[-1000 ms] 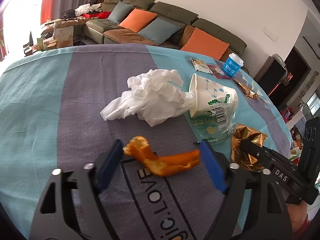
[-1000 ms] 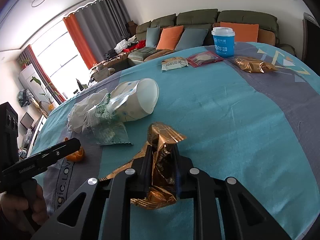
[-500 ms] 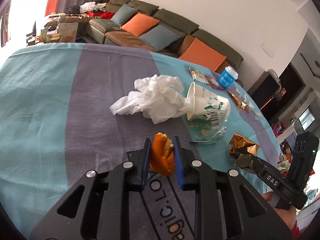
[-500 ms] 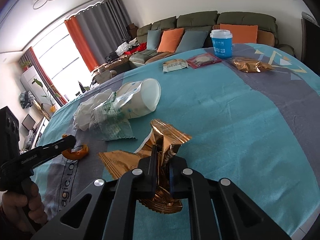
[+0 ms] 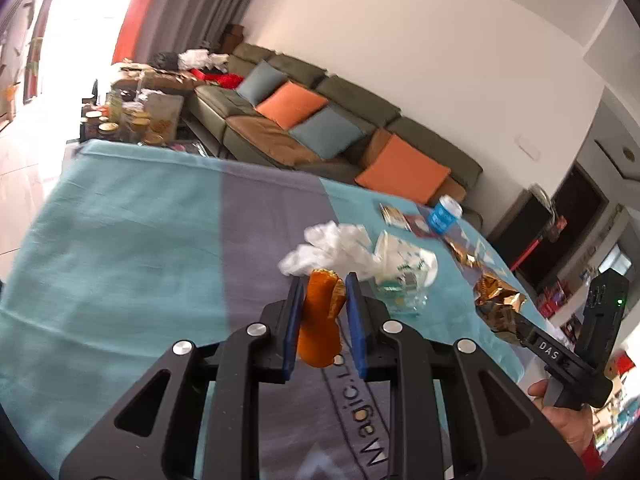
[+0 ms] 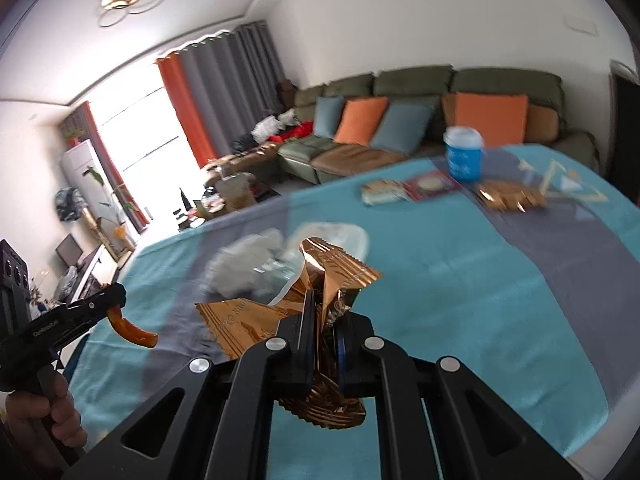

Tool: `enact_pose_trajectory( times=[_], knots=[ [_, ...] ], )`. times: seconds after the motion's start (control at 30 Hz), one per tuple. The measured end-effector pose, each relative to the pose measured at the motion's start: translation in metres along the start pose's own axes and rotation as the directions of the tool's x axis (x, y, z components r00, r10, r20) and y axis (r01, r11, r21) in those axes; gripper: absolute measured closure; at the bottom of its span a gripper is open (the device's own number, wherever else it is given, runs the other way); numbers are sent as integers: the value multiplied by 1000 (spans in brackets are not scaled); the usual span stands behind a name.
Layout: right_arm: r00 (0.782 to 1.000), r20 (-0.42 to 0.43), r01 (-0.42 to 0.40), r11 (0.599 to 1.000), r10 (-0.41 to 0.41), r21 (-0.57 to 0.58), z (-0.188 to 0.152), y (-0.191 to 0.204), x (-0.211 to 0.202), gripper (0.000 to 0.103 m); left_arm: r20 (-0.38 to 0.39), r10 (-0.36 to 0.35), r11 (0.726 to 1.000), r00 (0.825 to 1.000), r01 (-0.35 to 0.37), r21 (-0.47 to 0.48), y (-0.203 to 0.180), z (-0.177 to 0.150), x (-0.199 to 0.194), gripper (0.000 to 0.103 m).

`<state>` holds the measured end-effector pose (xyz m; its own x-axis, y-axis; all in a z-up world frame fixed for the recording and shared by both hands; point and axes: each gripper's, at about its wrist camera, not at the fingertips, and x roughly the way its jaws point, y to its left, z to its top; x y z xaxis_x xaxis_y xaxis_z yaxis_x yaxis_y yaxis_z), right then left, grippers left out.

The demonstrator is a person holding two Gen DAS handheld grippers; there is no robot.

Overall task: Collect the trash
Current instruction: 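Carry the wrapper and peel over the teal bin and open both tools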

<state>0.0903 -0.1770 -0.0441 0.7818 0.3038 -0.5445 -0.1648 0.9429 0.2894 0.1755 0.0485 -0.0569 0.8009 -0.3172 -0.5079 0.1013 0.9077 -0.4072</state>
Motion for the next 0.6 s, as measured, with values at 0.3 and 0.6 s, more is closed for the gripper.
enact_pose_trajectory(
  times=[0.3, 0.6],
  knots=[
    [987, -6, -157, 976, 158, -151, 18, 80, 13, 96, 138, 95, 995, 986, -88, -53, 45, 13, -77, 81],
    [930, -100, -366, 882, 353, -296, 20, 187, 47, 96, 243, 280, 956, 929, -247, -159, 109, 12, -167, 81]
  ],
)
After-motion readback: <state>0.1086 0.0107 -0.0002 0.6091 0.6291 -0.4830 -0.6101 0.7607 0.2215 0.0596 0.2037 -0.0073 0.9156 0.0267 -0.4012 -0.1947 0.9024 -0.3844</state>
